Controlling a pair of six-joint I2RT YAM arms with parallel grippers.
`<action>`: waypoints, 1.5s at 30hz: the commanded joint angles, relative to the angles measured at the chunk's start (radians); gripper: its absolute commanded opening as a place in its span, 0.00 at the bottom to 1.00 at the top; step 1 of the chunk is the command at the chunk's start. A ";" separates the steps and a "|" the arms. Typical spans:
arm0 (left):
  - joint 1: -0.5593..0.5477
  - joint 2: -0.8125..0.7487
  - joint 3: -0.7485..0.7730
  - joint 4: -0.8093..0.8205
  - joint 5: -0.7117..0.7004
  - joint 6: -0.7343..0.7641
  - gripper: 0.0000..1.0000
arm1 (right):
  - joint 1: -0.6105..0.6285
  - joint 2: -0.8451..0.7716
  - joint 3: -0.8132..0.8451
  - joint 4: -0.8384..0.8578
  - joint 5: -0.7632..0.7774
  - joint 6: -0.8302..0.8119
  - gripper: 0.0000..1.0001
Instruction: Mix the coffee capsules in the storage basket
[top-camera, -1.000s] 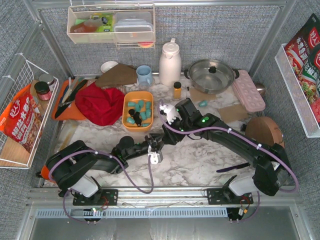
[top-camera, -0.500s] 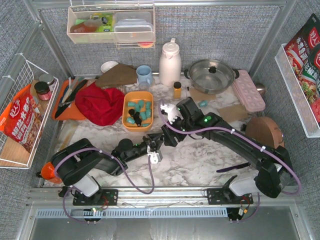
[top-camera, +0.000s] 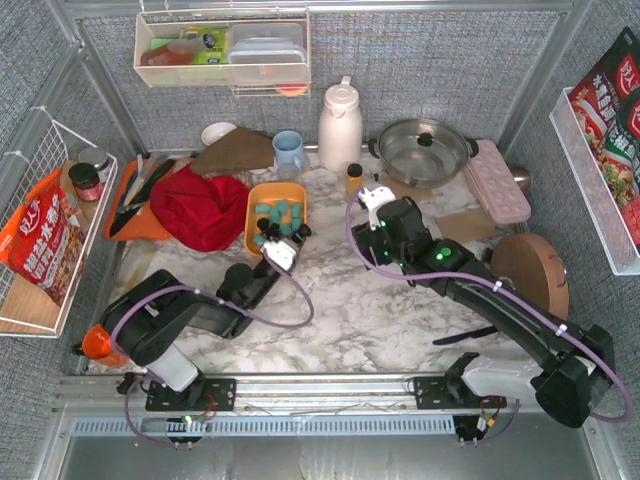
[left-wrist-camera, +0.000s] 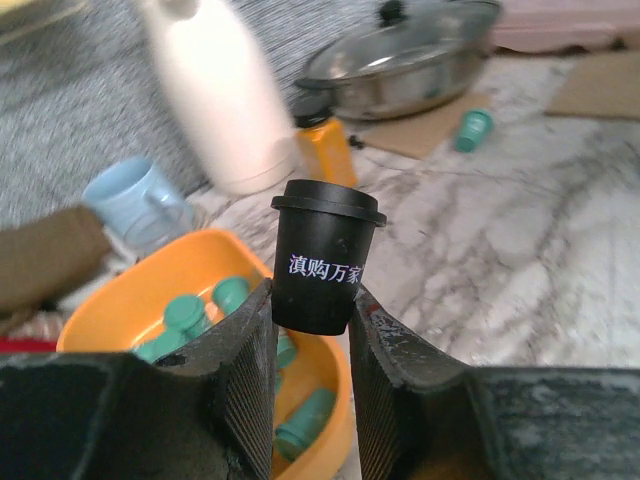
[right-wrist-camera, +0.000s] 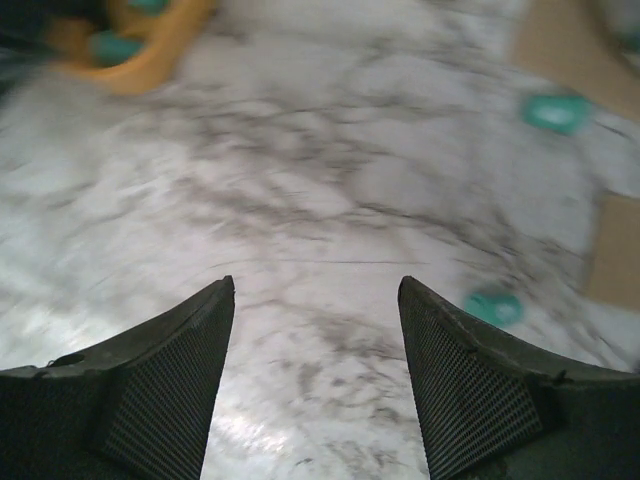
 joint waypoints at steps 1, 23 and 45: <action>0.048 -0.042 0.069 -0.190 -0.183 -0.311 0.23 | -0.012 -0.006 -0.042 0.102 0.464 0.077 0.71; 0.137 -0.113 0.322 -0.781 -0.404 -0.545 0.92 | -0.374 0.189 -0.296 0.271 0.399 0.593 0.71; 0.134 -0.309 0.234 -0.753 -0.128 -0.509 0.99 | -0.424 0.348 -0.337 0.387 0.362 0.737 0.52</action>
